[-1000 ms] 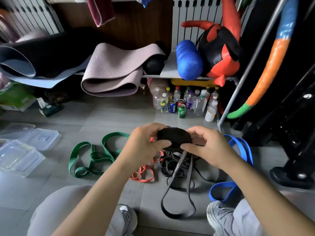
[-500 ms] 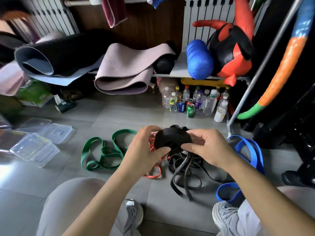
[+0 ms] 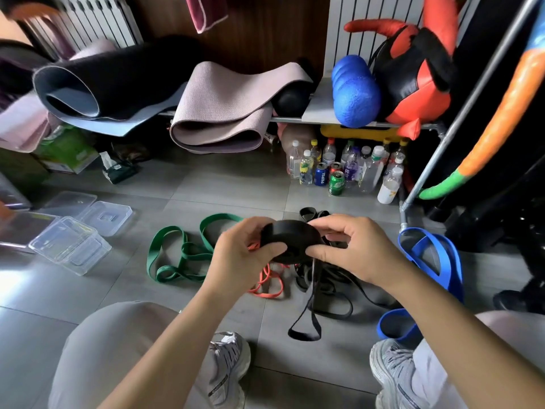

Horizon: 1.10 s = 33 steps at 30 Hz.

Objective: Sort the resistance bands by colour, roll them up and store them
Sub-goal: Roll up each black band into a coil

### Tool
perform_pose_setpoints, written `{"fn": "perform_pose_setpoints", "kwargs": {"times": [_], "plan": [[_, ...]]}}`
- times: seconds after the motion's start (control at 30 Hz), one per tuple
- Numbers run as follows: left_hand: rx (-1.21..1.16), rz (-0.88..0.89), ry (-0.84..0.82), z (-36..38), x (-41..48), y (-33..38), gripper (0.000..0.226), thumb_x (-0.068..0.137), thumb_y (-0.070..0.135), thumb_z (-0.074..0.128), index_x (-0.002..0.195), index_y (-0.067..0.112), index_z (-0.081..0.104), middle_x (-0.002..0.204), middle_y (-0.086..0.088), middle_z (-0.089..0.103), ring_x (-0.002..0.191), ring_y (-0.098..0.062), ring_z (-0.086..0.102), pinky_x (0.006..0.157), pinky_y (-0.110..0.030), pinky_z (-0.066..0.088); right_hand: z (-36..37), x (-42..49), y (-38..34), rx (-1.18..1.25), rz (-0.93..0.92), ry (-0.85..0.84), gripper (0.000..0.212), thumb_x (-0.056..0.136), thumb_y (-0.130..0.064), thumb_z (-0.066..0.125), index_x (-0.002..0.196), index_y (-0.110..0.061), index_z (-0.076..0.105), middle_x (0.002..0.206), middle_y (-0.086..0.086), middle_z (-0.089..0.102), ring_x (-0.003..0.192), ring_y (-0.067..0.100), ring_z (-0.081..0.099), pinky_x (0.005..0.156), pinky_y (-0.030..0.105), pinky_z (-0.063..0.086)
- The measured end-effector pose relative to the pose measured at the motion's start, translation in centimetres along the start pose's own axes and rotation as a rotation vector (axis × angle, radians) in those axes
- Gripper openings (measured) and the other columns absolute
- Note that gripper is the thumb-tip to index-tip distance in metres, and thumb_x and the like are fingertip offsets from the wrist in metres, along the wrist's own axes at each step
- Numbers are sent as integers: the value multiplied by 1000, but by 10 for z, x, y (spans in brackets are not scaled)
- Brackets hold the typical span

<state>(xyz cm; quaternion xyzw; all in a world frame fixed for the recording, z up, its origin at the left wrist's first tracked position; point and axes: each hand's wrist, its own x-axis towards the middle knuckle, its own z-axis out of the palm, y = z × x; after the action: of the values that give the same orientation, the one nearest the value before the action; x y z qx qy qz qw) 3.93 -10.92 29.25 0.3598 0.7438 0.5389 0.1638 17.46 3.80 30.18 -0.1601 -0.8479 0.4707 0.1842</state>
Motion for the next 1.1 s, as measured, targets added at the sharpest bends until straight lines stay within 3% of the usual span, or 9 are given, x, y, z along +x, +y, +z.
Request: {"fn": "perform_pose_setpoints", "kwargs": {"times": [0.17, 0.3, 0.4, 0.5, 0.57, 0.63, 0.7, 0.93, 1.1], "plan": [[-554, -109, -7, -4, -1, 4, 29, 69, 8, 75, 96, 10, 64, 86, -4, 71, 84, -20, 68, 77, -34, 57, 4, -2, 4, 230, 49, 32, 36, 71, -5, 76, 87, -36, 66, 82, -19, 72, 84, 2, 69, 83, 21, 53], [-731, -256, -68, 1, -3, 12, 35, 72, 11, 65, 105, 1, 57, 94, -13, 68, 88, -24, 67, 78, -34, 58, 12, -4, 2, 417, 20, 104, 33, 76, 4, 68, 91, -25, 66, 83, -14, 73, 84, 4, 69, 76, 14, 51], [-330, -147, -98, 3, -2, 12, 37, 79, 10, 69, 111, 12, 51, 107, -1, 63, 103, -22, 62, 83, -30, 55, 9, -5, 3, 363, 30, 113, 36, 77, 6, 68, 90, -27, 65, 80, -16, 73, 81, 1, 68, 74, 13, 51], [395, 352, -55, -3, 1, 1, 67, 79, 17, 72, 133, 29, 35, 130, 1, 45, 117, -18, 48, 93, -32, 45, 6, -6, 6, 234, 53, 63, 41, 76, 5, 71, 90, -33, 63, 76, -20, 71, 78, -3, 67, 75, 13, 51], [635, 595, -161, 1, -2, -4, 67, 82, 20, 64, 139, 31, 30, 133, -1, 41, 115, -22, 47, 90, -36, 47, 7, -7, 9, 158, 67, 30, 43, 76, 1, 72, 91, -38, 62, 81, -18, 71, 79, -2, 67, 77, 17, 52], [707, 644, -192, 6, -5, -6, 53, 86, 23, 52, 136, 34, 36, 126, 0, 47, 103, -24, 54, 77, -36, 54, 7, -8, 11, 93, 65, 8, 43, 77, -1, 72, 93, -40, 63, 87, -11, 72, 83, 3, 69, 80, 23, 54], [613, 595, -183, 8, -4, -7, 44, 88, 24, 43, 130, 35, 42, 116, 0, 54, 93, -24, 59, 68, -36, 55, 6, -8, 11, 94, 53, 11, 43, 77, 0, 72, 94, -38, 64, 91, -9, 73, 85, 5, 69, 82, 24, 55], [188, 391, -62, 8, -6, -3, 49, 82, 13, 58, 123, 39, 50, 109, 18, 50, 100, -2, 53, 76, -29, 54, -2, -7, 13, 206, 51, 61, 37, 74, -4, 75, 91, -36, 65, 86, -15, 73, 84, 6, 69, 80, 23, 54], [-204, 182, 22, 12, -5, 1, 49, 80, 2, 64, 113, 38, 59, 107, -1, 62, 93, -12, 64, 77, -26, 54, -1, -5, 12, 364, 72, 103, 30, 64, -13, 75, 89, -28, 65, 81, -14, 73, 81, 4, 69, 78, 18, 53]]}}
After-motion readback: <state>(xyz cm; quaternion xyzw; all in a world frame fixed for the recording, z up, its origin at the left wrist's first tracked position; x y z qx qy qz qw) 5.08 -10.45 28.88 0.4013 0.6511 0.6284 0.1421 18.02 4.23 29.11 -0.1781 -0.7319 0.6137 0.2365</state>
